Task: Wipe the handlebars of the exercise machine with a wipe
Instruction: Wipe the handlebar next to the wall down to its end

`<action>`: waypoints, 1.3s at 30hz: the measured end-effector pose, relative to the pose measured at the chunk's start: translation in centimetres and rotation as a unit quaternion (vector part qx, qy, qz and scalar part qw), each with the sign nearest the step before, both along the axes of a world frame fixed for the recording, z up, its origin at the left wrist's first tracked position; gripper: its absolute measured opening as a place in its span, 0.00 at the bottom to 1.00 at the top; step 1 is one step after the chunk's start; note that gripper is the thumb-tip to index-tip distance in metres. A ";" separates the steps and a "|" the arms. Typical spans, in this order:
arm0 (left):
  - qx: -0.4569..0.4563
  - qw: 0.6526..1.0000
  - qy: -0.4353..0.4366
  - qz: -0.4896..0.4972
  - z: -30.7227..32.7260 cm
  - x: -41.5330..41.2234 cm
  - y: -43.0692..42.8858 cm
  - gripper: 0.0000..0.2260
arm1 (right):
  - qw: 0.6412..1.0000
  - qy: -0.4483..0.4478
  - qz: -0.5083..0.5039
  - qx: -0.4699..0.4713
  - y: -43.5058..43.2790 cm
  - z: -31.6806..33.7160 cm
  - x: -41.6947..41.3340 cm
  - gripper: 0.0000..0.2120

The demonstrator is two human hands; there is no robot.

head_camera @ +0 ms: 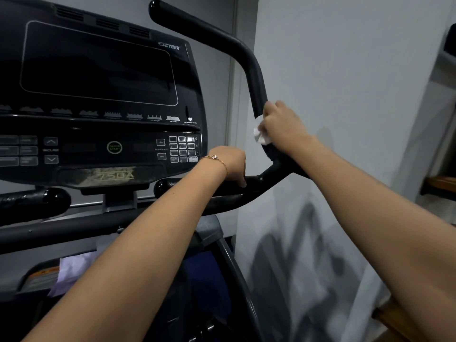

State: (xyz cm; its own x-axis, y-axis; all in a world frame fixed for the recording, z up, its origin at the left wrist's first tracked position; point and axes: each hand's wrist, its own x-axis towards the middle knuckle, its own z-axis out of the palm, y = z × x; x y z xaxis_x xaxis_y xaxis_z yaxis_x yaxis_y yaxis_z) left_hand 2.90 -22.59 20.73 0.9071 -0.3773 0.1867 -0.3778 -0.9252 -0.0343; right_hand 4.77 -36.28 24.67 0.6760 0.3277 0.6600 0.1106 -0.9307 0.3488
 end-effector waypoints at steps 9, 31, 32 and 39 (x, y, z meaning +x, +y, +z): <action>0.016 1.000 -0.003 0.005 -0.1 0.1 -0.1 0.18 | 0.948 0.168 -0.124 -0.240 2.4 0.2 -0.3 0.07; 0.026 0.999 0.011 -0.037 0.0 0.3 0.6 0.16 | 0.871 0.125 -0.129 -0.458 1.3 -0.9 -0.2 0.13; 0.025 0.999 0.013 -0.039 0.1 0.4 0.6 0.16 | 0.870 0.122 -0.129 -0.459 1.4 -1.1 -0.3 0.12; 0.029 0.999 -0.020 -0.026 0.0 0.2 0.2 0.16 | 0.967 0.252 0.036 -0.019 -1.8 0.9 -0.7 0.11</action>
